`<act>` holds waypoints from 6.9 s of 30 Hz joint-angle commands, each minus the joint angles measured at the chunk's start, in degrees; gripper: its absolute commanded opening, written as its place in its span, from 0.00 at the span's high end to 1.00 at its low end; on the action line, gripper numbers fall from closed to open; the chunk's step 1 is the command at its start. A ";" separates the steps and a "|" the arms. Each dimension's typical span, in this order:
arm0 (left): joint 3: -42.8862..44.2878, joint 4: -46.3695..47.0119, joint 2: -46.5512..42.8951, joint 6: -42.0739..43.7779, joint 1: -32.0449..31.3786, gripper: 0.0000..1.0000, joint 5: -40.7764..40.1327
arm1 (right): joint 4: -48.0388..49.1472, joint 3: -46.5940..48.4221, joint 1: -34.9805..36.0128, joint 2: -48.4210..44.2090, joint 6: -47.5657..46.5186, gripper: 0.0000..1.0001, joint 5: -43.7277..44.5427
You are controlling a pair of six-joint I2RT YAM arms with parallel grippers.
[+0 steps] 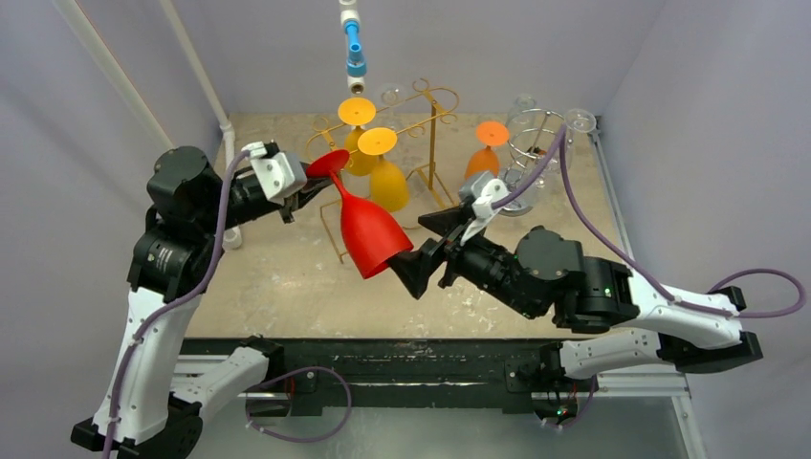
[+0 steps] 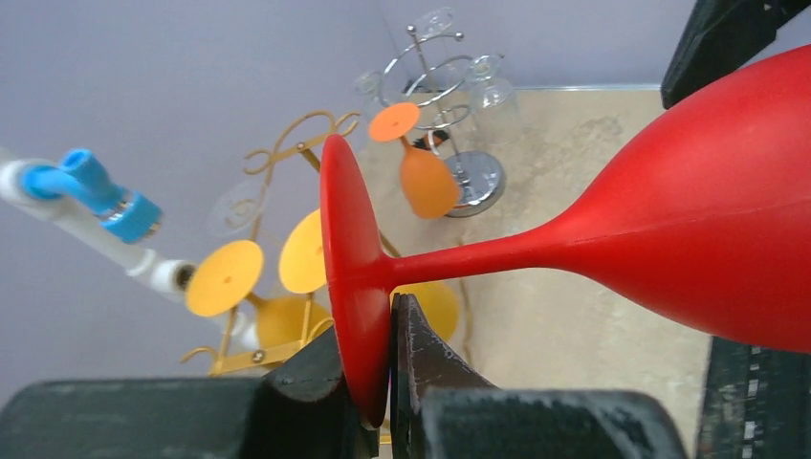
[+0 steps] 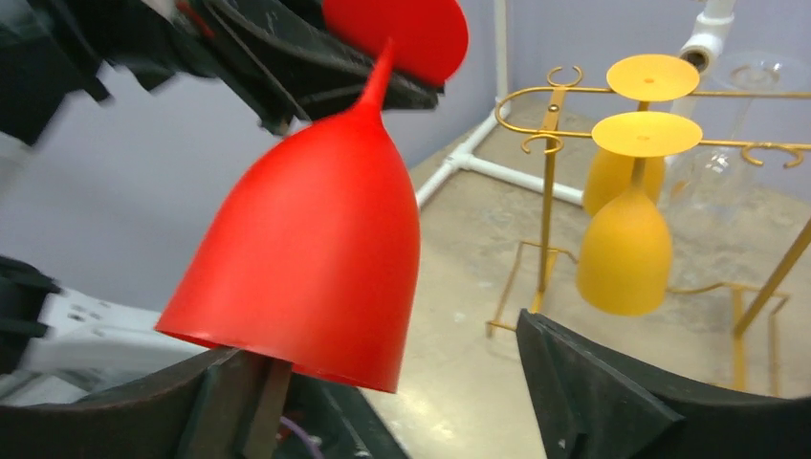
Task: Place the wine glass upside down on the wine glass rack
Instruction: Turn the wine glass upside down at the wine rack.
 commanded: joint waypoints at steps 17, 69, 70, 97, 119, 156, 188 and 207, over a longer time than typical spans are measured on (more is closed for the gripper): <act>-6.55 9.58 -10.69 50.21 -0.48 1.00 2.89 | -4.33 4.31 -4.32 3.26 -1.45 0.01 -18.92; 0.03 -0.18 -4.40 5.88 -0.48 0.00 -19.58 | 24.80 -27.40 -55.48 -0.85 -6.78 0.52 -52.90; 0.95 -1.65 -3.75 4.85 -0.48 0.00 -20.60 | 25.40 -27.84 -55.60 -0.16 -7.08 0.52 -52.87; 1.44 -7.94 -2.89 1.14 -0.48 0.00 -22.33 | 33.07 -19.91 -57.06 19.79 -10.43 0.54 -54.36; 1.88 -6.77 -2.58 0.73 -0.48 0.00 -20.16 | 32.81 -23.00 -57.52 19.67 -11.63 0.55 -55.44; 1.97 -6.89 -2.62 0.46 -0.48 0.00 -19.57 | 36.67 -25.72 -56.51 20.06 -8.66 0.59 -60.29; -0.95 -5.87 -2.62 1.49 -0.48 0.00 -19.51 | 39.00 -25.73 -59.17 20.46 -8.96 0.59 -63.61; -6.62 -2.35 -1.70 5.99 -0.48 0.00 -22.57 | 41.63 -24.67 -59.37 26.44 -7.94 0.52 -63.18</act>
